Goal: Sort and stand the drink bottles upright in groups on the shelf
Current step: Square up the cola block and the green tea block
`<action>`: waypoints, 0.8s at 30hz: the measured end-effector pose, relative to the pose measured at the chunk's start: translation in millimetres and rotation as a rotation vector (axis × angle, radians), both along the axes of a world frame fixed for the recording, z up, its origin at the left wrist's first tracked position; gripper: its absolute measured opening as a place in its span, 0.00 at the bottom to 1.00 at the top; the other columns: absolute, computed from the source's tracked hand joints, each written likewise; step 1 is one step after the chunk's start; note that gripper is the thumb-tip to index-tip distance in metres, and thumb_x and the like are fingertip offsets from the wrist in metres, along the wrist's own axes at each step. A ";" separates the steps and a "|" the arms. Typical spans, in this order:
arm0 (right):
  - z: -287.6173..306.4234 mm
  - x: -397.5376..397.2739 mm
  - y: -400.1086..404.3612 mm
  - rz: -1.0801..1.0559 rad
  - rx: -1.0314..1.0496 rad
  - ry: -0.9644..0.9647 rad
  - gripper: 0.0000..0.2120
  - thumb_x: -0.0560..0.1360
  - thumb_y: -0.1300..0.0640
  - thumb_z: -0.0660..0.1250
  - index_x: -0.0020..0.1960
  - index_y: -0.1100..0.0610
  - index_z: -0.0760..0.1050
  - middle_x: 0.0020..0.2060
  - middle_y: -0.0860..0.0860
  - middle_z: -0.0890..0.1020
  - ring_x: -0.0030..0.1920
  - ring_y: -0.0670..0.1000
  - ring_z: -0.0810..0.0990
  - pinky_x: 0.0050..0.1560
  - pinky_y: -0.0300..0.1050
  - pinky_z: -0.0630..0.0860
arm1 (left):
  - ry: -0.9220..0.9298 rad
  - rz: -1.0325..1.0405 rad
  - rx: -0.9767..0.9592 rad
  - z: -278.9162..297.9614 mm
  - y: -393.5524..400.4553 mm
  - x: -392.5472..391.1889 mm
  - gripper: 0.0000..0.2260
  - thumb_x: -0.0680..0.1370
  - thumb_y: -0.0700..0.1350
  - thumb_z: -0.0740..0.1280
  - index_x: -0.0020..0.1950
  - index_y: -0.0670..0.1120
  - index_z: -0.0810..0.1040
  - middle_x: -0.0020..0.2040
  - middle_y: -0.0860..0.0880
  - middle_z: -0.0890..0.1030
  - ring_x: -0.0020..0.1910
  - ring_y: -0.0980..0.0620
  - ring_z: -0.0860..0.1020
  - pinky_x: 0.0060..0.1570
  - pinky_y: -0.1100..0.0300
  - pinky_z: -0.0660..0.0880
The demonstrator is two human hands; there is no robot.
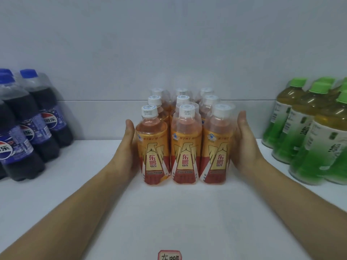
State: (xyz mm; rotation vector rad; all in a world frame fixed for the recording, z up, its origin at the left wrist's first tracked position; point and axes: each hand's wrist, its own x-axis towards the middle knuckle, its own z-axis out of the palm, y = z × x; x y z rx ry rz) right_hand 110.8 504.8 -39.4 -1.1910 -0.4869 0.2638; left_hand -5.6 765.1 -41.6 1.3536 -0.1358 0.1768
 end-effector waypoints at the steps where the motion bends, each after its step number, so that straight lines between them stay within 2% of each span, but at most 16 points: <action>1: 5.7 -3.8 -7.2 -0.016 -0.046 -0.041 0.46 0.72 0.25 0.55 0.80 0.53 0.61 0.76 0.52 0.70 0.76 0.54 0.67 0.77 0.61 0.58 | -0.016 -0.028 0.133 6.6 3.6 -8.0 0.40 0.74 0.77 0.49 0.77 0.55 0.70 0.75 0.49 0.75 0.73 0.46 0.74 0.68 0.47 0.73; 2: 10.1 -7.8 -14.2 -0.004 -0.085 -0.074 0.51 0.67 0.23 0.60 0.81 0.53 0.59 0.76 0.51 0.70 0.76 0.53 0.67 0.77 0.60 0.59 | -0.015 -0.059 0.237 11.4 8.0 -14.6 0.45 0.70 0.79 0.56 0.80 0.54 0.65 0.76 0.51 0.73 0.74 0.48 0.73 0.70 0.48 0.71; 3: 12.7 -11.5 -20.0 0.013 -0.124 -0.104 0.56 0.62 0.23 0.67 0.81 0.53 0.58 0.75 0.50 0.71 0.75 0.52 0.68 0.76 0.59 0.62 | 0.006 -0.064 0.276 15.7 10.8 -20.3 0.49 0.67 0.77 0.66 0.80 0.52 0.62 0.75 0.53 0.73 0.73 0.50 0.73 0.69 0.51 0.73; 4: 12.5 -16.3 -24.8 0.018 -0.172 -0.134 0.61 0.57 0.26 0.74 0.81 0.53 0.58 0.75 0.50 0.72 0.74 0.52 0.70 0.74 0.57 0.66 | 0.002 -0.040 0.326 15.6 13.6 -25.7 0.47 0.67 0.69 0.75 0.79 0.52 0.63 0.73 0.55 0.74 0.71 0.53 0.75 0.68 0.52 0.74; 5: 9.3 -21.9 -28.4 0.010 -0.213 -0.167 0.64 0.53 0.29 0.80 0.80 0.53 0.59 0.73 0.50 0.73 0.73 0.51 0.71 0.72 0.55 0.69 | -0.016 -0.027 0.429 12.7 14.9 -31.7 0.42 0.69 0.59 0.79 0.78 0.54 0.63 0.72 0.57 0.75 0.70 0.55 0.75 0.69 0.52 0.73; 6: 3.8 -28.0 -30.5 0.002 -0.255 -0.201 0.63 0.52 0.33 0.83 0.79 0.53 0.60 0.72 0.49 0.75 0.72 0.50 0.73 0.69 0.52 0.72 | -0.031 -0.029 0.558 7.5 12.7 -37.6 0.41 0.69 0.52 0.79 0.77 0.57 0.64 0.71 0.57 0.76 0.71 0.55 0.74 0.70 0.51 0.72; 7: -3.0 -33.8 -30.3 0.001 -0.295 -0.232 0.61 0.51 0.37 0.85 0.78 0.52 0.62 0.69 0.47 0.77 0.70 0.48 0.75 0.66 0.48 0.75 | -0.034 -0.026 0.626 0.5 10.0 -42.0 0.41 0.67 0.50 0.80 0.76 0.58 0.65 0.70 0.55 0.77 0.70 0.55 0.75 0.69 0.53 0.72; 9: -16.6 -42.6 -25.6 0.001 -0.340 -0.250 0.56 0.52 0.46 0.87 0.76 0.49 0.64 0.65 0.46 0.80 0.67 0.47 0.78 0.61 0.45 0.79 | -0.051 0.000 0.588 -11.4 4.7 -45.4 0.40 0.65 0.46 0.84 0.73 0.56 0.68 0.65 0.52 0.82 0.64 0.53 0.80 0.60 0.61 0.77; 11: -24.0 -46.6 -19.1 -0.003 -0.326 -0.242 0.54 0.53 0.52 0.87 0.74 0.47 0.65 0.63 0.47 0.82 0.63 0.50 0.81 0.57 0.47 0.81 | -0.093 0.051 0.581 -17.0 -3.6 -40.3 0.37 0.65 0.42 0.84 0.68 0.56 0.71 0.60 0.52 0.85 0.57 0.54 0.84 0.52 0.67 0.79; 14: -29.1 -48.8 -11.4 0.007 -0.271 -0.256 0.50 0.55 0.58 0.87 0.70 0.48 0.66 0.59 0.49 0.84 0.58 0.52 0.84 0.48 0.44 0.83 | -0.101 0.171 0.650 -22.1 -10.6 -33.8 0.38 0.64 0.44 0.86 0.68 0.55 0.71 0.58 0.54 0.85 0.56 0.54 0.85 0.54 0.61 0.81; 16: -31.4 -51.0 -4.8 -0.040 -0.259 -0.247 0.48 0.55 0.60 0.88 0.69 0.47 0.67 0.57 0.49 0.84 0.56 0.52 0.85 0.45 0.46 0.84 | -0.111 0.211 0.654 -27.0 -9.9 -31.7 0.39 0.63 0.46 0.86 0.69 0.54 0.71 0.59 0.54 0.85 0.57 0.53 0.85 0.57 0.58 0.82; 21: -41.8 -51.4 5.2 -0.215 -0.224 -0.287 0.45 0.55 0.59 0.88 0.66 0.46 0.70 0.54 0.43 0.85 0.53 0.46 0.85 0.41 0.39 0.82 | -0.115 0.251 0.696 -28.4 -9.7 -26.6 0.42 0.60 0.57 0.86 0.70 0.56 0.72 0.59 0.57 0.85 0.57 0.55 0.84 0.57 0.51 0.80; 24: -42.8 -52.0 3.9 -0.242 -0.259 -0.313 0.45 0.55 0.55 0.88 0.67 0.45 0.70 0.55 0.43 0.85 0.54 0.46 0.85 0.43 0.43 0.84 | -0.111 0.305 0.736 -29.0 -12.1 -28.8 0.42 0.59 0.61 0.85 0.68 0.59 0.72 0.57 0.62 0.84 0.55 0.61 0.84 0.53 0.61 0.79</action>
